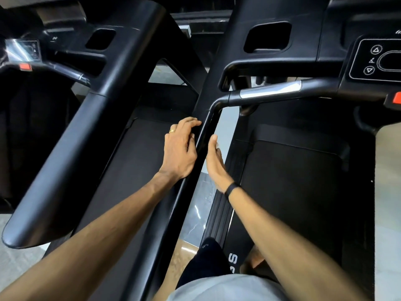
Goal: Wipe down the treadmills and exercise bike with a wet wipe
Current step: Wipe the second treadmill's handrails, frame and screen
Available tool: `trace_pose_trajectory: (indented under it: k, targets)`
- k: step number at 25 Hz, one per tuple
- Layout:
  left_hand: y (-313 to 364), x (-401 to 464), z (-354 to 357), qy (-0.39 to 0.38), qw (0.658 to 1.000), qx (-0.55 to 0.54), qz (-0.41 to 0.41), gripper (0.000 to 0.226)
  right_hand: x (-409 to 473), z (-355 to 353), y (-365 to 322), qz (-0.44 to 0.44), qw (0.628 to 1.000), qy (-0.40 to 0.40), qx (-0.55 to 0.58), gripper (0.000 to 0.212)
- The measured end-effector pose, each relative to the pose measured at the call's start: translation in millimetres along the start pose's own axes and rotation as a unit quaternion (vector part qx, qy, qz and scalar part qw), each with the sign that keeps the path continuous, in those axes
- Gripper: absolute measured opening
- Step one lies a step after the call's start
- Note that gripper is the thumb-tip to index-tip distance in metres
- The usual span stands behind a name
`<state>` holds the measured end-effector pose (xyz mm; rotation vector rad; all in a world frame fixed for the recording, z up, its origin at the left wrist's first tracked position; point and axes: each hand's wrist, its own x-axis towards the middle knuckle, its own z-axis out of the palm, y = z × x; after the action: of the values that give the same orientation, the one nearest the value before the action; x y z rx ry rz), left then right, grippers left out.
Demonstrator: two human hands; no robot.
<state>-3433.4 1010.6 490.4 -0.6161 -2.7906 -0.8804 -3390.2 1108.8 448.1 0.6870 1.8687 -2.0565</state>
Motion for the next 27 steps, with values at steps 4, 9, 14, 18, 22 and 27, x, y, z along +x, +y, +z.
trace_pose_trajectory:
  k: [4,9,14,18,22,27]
  targets:
    - [0,2,0,-0.002,1.000,-0.011,-0.005,0.048,3,5,-34,-0.109,0.992,0.047,0.039,0.075]
    - [3,0,-1,0.001,1.000,-0.008,-0.008,0.047,21,-18,-41,0.008,1.000,0.018,-0.017,0.079]
    - [0,3,0,-0.002,1.000,-0.004,-0.028,0.038,-11,-1,-45,-0.177,0.980,0.037,-0.083,0.072]
    - [-1,2,1,0.000,0.999,-0.013,-0.037,0.046,13,-15,-24,-0.279,0.901,0.080,-0.323,0.078]
    - [-5,2,3,0.015,0.999,-0.015,-0.041,0.056,34,-53,-42,-0.369,0.775,0.085,-0.505,0.074]
    - [-5,-1,2,0.039,0.998,-0.021,-0.050,0.060,50,-46,-70,-0.383,0.696,0.099,-0.599,0.083]
